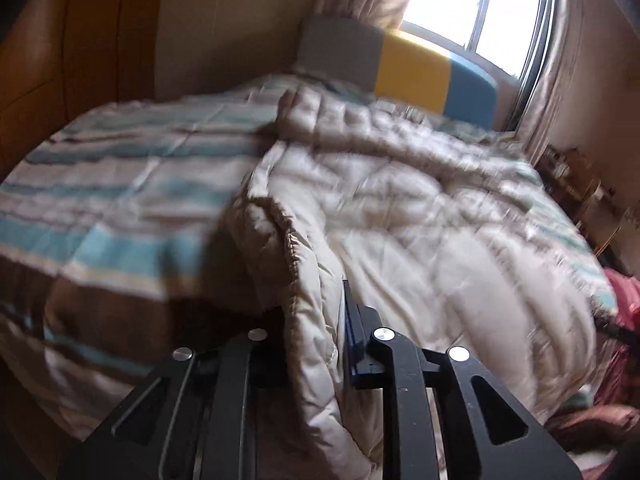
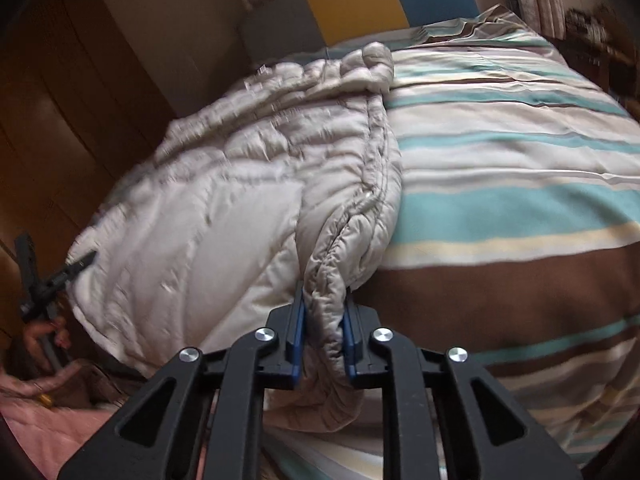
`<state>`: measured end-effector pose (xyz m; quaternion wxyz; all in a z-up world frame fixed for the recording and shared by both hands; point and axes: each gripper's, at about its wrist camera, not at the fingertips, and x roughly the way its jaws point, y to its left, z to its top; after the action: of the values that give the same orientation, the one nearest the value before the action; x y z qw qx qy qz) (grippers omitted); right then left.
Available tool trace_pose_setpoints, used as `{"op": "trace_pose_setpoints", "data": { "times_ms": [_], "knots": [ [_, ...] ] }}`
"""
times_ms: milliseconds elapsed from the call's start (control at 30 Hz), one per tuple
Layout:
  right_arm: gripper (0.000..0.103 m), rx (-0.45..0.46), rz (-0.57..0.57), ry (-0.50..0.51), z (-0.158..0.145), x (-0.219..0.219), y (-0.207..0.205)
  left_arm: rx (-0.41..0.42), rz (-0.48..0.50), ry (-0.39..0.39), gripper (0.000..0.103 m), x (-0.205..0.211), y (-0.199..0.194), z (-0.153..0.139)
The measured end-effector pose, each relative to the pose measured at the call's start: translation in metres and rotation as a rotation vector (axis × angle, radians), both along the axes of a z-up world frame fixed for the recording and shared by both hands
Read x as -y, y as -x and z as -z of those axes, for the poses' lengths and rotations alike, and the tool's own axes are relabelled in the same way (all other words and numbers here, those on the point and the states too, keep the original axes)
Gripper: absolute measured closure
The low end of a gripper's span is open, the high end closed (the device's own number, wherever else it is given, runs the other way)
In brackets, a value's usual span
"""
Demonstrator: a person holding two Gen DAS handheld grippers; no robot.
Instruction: Fold large clothes
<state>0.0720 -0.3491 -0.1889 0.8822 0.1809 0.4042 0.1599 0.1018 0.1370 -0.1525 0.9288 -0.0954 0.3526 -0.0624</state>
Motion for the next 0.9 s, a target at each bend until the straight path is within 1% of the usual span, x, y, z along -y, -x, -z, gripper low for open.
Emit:
{"op": "trace_pose_setpoints", "data": {
  "times_ms": [67,133,267,367,533,667,767,900],
  "knots": [
    [0.09,0.02,0.02,-0.065,-0.008,0.008,-0.007,0.044,0.005,0.023,0.086,0.003,-0.006,-0.016],
    [0.09,0.041,0.031,-0.104,-0.017,0.011,-0.015,0.078,0.016,0.033,0.086,0.007,-0.013,-0.03],
    [0.09,0.098,0.048,-0.124,-0.038,0.011,-0.032,0.124,0.027,0.04,0.086,0.016,-0.037,-0.05],
    [0.09,0.134,0.055,-0.105,-0.053,0.008,-0.048,0.147,0.024,0.039,0.086,0.022,-0.058,-0.061],
    [0.09,0.164,0.076,-0.055,-0.07,0.002,-0.086,0.158,-0.016,0.05,0.086,0.025,-0.097,-0.071],
    [0.09,0.156,0.101,-0.042,-0.075,-0.001,-0.127,0.147,-0.054,0.065,0.086,0.02,-0.133,-0.072],
    [0.09,0.146,0.118,-0.044,-0.077,-0.001,-0.154,0.122,-0.078,0.082,0.086,0.016,-0.162,-0.068],
    [0.09,0.119,0.139,-0.074,-0.079,0.001,-0.197,0.097,-0.087,0.057,0.086,0.017,-0.197,-0.067]
  ]
}}
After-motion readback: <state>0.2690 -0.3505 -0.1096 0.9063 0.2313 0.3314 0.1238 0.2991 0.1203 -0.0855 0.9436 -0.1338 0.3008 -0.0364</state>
